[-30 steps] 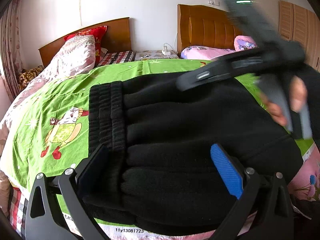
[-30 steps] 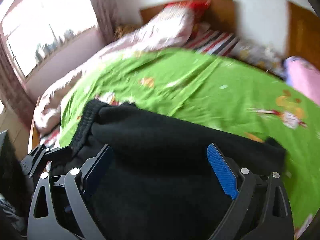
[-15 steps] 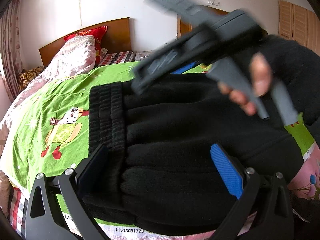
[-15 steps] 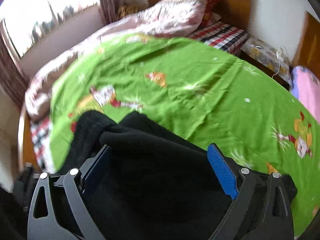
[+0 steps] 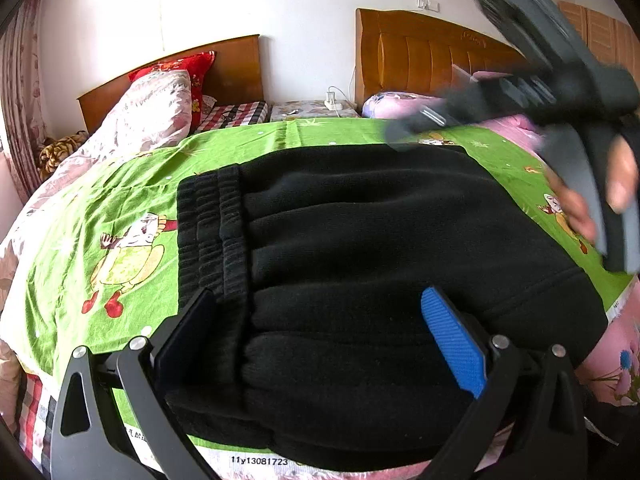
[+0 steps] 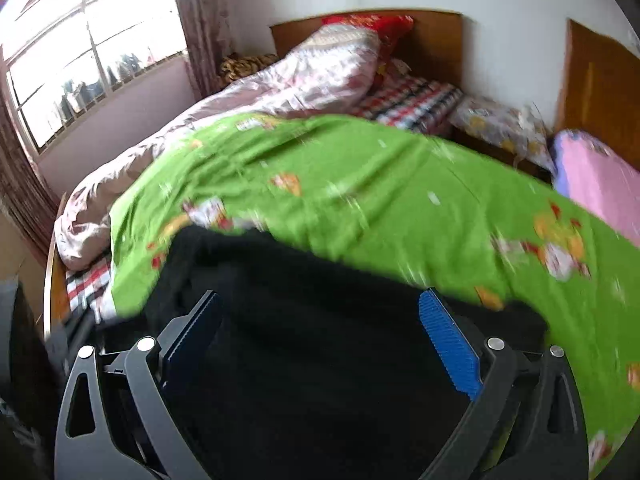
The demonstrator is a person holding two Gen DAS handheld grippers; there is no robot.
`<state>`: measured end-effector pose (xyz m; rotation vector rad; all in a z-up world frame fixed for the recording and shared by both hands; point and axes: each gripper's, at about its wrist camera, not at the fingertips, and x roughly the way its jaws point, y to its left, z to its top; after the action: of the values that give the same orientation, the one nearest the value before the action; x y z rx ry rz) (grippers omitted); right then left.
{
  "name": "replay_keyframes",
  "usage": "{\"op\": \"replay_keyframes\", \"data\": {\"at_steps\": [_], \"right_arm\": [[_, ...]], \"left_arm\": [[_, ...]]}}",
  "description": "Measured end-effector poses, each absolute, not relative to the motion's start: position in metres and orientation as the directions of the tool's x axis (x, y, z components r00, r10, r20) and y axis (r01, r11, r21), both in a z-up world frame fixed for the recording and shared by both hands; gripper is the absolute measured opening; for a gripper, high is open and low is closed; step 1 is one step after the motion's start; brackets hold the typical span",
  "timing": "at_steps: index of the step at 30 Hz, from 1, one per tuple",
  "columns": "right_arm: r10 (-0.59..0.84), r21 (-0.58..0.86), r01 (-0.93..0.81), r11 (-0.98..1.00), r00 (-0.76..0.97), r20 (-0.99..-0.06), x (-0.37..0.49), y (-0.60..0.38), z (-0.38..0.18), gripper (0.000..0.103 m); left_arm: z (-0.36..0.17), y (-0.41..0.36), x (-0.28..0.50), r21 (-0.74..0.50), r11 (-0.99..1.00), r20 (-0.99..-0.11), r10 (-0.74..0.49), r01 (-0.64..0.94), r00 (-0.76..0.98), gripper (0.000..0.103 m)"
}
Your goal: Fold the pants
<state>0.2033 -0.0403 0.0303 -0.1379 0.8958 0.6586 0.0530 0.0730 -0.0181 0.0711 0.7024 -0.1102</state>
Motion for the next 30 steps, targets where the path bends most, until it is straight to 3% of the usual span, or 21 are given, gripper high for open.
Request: {"op": "replay_keyframes", "data": {"at_steps": [5, 10, 15, 21, 30], "right_arm": [[0.449, 0.198, -0.535, 0.821, 0.39, -0.804, 0.212, -0.061, -0.009, 0.096], [0.488, 0.249, -0.495, 0.833, 0.444, -0.752, 0.21, -0.076, 0.006, 0.096], [0.585, 0.266, -0.577, 0.772, 0.483, -0.652, 0.144, -0.092, 0.032, 0.096], [0.493, 0.165, -0.569, 0.805, 0.488, -0.72, 0.091, -0.107, -0.003, 0.098], [0.514, 0.204, -0.506, 0.838, 0.607, -0.606, 0.056, -0.154, 0.018, 0.098]], "left_arm": [[-0.018, 0.071, 0.052, 0.033, 0.992, -0.651, -0.073, 0.124, 0.755, 0.102], [-0.017, 0.069, 0.055, 0.04, 0.992, -0.664, -0.062, 0.119, 0.745, 0.102], [-0.017, 0.068, 0.057, 0.042, 0.992, -0.669, -0.06, 0.118, 0.741, 0.102], [-0.018, 0.066, 0.057, 0.045, 0.993, -0.667, -0.054, 0.113, 0.743, 0.102], [0.011, 0.069, 0.053, 0.009, 0.996, -0.67, -0.06, 0.09, 0.74, 0.101]]}}
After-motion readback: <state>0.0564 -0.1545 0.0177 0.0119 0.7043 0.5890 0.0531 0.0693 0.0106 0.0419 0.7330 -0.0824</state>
